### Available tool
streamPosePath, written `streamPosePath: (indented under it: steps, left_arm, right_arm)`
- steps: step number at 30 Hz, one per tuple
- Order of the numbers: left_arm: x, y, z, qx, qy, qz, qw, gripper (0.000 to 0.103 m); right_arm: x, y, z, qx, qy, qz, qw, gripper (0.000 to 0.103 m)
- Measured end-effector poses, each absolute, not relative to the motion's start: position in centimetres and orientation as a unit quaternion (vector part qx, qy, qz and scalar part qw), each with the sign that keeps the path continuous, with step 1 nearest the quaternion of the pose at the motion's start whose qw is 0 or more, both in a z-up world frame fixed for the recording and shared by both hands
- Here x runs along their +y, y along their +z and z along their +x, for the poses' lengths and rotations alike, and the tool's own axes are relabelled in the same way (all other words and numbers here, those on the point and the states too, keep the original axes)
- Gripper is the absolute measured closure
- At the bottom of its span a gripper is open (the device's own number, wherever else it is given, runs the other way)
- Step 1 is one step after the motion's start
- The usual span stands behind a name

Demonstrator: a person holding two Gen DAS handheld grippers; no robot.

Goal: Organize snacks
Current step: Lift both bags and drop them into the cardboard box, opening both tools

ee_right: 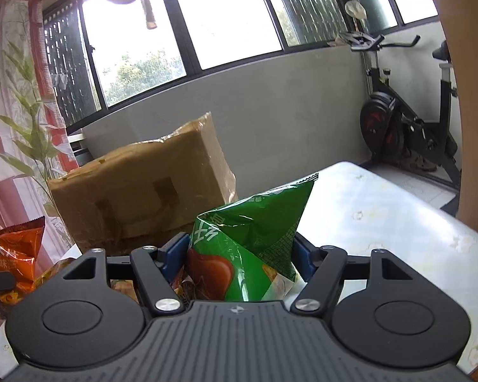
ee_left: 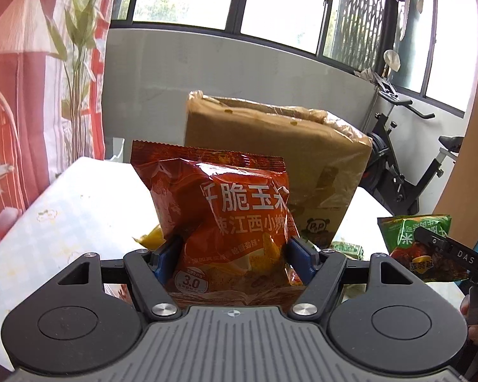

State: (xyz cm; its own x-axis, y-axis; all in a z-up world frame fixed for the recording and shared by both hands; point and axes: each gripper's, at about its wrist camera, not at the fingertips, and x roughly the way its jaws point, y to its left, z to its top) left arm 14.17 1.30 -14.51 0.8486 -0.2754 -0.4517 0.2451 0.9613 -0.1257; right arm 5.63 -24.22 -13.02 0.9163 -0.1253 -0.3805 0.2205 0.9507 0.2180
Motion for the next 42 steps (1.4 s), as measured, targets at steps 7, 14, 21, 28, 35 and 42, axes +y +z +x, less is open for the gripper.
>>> streamPosePath:
  steps: [7, 14, 21, 28, 35, 42]
  left_arm:
    - [1.3, -12.0, 15.4, 0.199, -0.116, -0.014, 0.973, 0.029]
    - [0.4, -9.6, 17.4, 0.175, -0.114, -0.002, 0.978, 0.029]
    - [-0.6, -7.5, 20.2, 0.164, -0.123, 0.005, 0.979, 0.029]
    - [-1.9, -5.0, 24.3, 0.147, -0.125, 0.02, 0.981, 0.029]
    - [-4.7, -3.6, 29.7, 0.155, -0.132, 0.043, 0.978, 0.029]
    - [-7.3, -5.1, 35.6, 0.205, -0.133, 0.082, 0.966, 0.029]
  right_arm:
    - [-23.6, -11.0, 6.8, 0.136, -0.066, 0.073, 0.986, 0.033]
    - [-24.0, -8.4, 9.6, 0.102, -0.05, 0.061, 0.992, 0.033]
    - [-24.3, -6.1, 13.0, 0.079, -0.036, 0.055, 0.995, 0.033]
    - [-24.4, -3.9, 17.3, 0.056, -0.015, 0.048, 0.997, 0.033]
    - [-23.7, -3.7, 23.9, 0.073, 0.019, 0.033, 0.997, 0.033]
    - [-23.3, -5.4, 29.6, 0.15, 0.031, 0.046, 0.987, 0.033]
